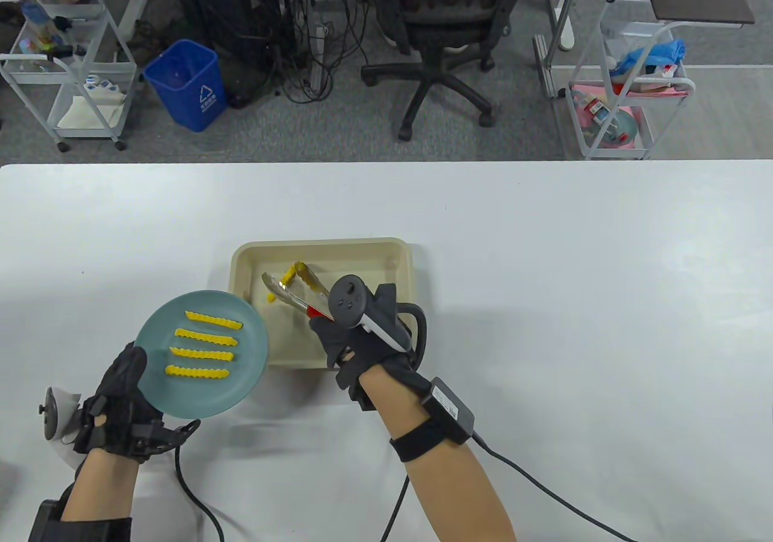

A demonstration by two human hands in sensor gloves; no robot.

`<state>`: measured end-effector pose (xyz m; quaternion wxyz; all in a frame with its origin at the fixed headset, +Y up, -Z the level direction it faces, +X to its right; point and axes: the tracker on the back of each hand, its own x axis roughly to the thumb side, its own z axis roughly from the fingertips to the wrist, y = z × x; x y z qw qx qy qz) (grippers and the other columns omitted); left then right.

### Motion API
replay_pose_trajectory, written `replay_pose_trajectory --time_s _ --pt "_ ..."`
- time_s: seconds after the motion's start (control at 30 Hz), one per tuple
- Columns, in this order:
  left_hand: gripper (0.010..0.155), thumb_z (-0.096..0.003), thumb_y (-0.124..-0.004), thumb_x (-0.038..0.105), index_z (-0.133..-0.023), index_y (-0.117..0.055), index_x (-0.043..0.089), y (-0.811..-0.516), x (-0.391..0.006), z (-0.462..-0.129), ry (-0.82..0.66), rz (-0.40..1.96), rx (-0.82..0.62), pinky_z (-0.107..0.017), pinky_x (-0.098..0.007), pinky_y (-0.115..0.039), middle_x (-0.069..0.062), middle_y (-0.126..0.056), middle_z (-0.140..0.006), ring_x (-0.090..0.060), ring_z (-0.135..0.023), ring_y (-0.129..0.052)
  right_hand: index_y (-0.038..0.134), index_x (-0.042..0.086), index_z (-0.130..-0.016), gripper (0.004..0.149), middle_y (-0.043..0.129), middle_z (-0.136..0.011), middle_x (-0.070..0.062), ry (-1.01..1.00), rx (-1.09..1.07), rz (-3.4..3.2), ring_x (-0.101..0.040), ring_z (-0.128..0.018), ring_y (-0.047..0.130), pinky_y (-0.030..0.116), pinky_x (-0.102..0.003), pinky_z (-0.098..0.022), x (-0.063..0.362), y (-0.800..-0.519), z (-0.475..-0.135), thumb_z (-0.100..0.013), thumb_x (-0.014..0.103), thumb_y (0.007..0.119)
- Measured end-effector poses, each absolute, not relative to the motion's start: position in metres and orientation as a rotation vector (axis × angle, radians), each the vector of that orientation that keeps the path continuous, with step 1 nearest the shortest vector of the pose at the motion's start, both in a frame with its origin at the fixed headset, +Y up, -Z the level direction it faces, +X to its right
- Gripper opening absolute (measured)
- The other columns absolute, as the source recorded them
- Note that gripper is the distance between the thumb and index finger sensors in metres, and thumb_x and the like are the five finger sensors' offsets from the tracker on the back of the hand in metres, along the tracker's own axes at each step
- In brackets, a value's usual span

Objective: Hold plate and receive fries gripped by tongs from baking tray

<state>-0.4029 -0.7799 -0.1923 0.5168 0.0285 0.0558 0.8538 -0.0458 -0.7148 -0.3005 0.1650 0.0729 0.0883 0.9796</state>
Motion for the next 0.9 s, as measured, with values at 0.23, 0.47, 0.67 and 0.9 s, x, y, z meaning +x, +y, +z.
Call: replay_pose_trajectory --time_s 0.23,0.47,0.67,0.9 --pt "0.066 -0.0533 -0.067 0.034 -0.103 -0.057 -0.008 -0.78 -0.403 -0.192 0.136 2.05 0.068 -0.026 -0.054 -0.096 -0.035 -0.077 -0.082 -0.056 -0.047 -0.101 0.063 0.013 -0.106 0.076 0.084 -0.086 -0.017 0.158 0.238 2.89 -0.022 -0.037 0.103 0.084 -0.04 -0.023 -0.068 -0.72 -0.297 -0.052 0.063 0.083" --pt "0.066 -0.0533 -0.067 0.034 -0.103 -0.057 -0.008 -0.779 -0.403 -0.192 0.137 2.051 0.072 -0.026 -0.054 -0.096 -0.035 -0.077 -0.082 -0.056 -0.047 -0.101 0.073 0.013 -0.1 0.068 0.089 -0.08 -0.015 0.111 0.256 2.901 -0.02 -0.032 0.104 0.085 -0.039 -0.021 -0.074 -0.718 -0.295 -0.051 0.06 0.086" --pt "0.066 -0.0533 -0.067 0.034 -0.103 -0.057 -0.007 -0.779 -0.403 -0.192 0.134 2.051 0.071 -0.026 -0.054 -0.096 -0.035 -0.077 -0.082 -0.056 -0.048 -0.101 0.077 0.015 -0.097 0.061 0.092 -0.077 -0.015 0.12 0.25 2.88 -0.02 -0.03 0.104 0.085 -0.04 -0.021 -0.067 -0.714 -0.294 -0.051 0.055 0.087" --pt "0.066 -0.0534 -0.067 0.034 -0.103 -0.057 -0.008 -0.78 -0.403 -0.192 0.128 2.048 0.07 -0.026 -0.054 -0.096 -0.035 -0.077 -0.082 -0.056 -0.048 -0.101 0.077 0.015 -0.096 0.061 0.092 -0.076 -0.016 0.068 0.232 2.833 -0.02 -0.03 0.104 0.085 -0.04 -0.021 -0.045 -0.706 -0.29 -0.05 0.053 0.086"
